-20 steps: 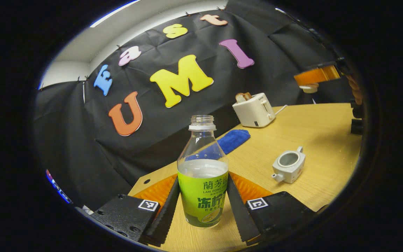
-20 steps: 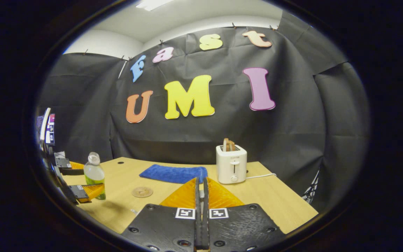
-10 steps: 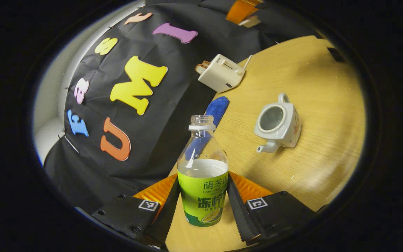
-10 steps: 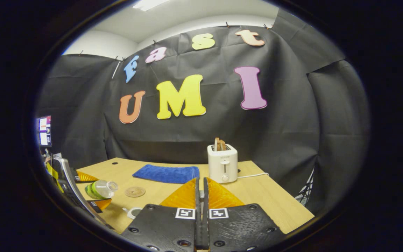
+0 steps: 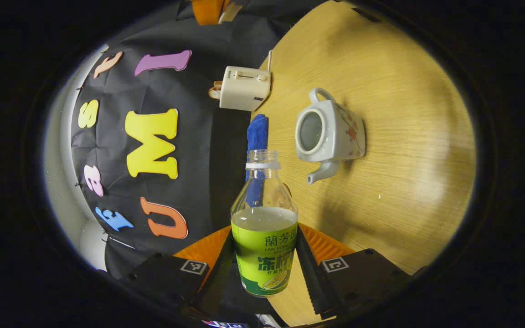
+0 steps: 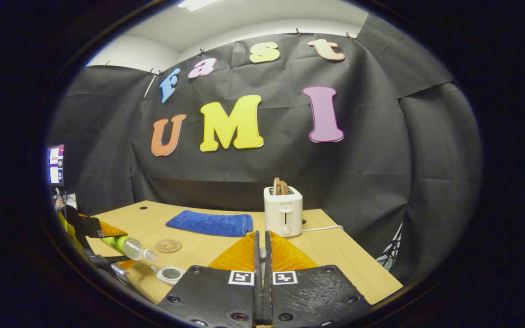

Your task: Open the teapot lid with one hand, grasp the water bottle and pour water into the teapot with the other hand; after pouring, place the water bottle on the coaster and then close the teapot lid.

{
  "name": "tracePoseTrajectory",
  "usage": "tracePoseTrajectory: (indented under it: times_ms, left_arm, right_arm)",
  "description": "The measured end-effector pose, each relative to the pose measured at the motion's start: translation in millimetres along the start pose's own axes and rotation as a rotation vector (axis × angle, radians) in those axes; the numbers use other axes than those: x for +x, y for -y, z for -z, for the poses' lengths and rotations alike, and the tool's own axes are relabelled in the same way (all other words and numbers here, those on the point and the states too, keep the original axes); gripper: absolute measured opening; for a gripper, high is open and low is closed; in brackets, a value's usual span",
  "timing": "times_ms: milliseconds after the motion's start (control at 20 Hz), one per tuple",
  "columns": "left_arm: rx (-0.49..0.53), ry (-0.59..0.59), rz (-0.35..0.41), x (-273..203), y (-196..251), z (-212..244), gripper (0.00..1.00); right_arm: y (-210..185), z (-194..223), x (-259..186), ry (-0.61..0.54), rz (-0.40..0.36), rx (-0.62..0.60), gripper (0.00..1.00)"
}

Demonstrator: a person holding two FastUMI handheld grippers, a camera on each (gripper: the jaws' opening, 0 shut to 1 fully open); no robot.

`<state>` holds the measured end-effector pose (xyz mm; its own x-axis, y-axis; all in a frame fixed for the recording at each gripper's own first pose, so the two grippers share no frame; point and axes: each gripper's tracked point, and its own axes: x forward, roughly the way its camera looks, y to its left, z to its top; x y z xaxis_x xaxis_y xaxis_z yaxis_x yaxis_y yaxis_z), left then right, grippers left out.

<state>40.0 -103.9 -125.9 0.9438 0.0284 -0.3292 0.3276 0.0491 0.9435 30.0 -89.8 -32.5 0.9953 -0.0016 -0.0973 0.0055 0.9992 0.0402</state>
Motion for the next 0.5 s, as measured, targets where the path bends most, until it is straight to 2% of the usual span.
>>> tracePoseTrajectory:
  times_ms: [500]
  left_arm:
    - [0.336, -0.038, -0.048, -5.0, -19.7, -10.8, 0.76]
  right_arm:
    - [2.2, -1.6, -0.7, 0.010, 0.000, -0.002, 0.00]
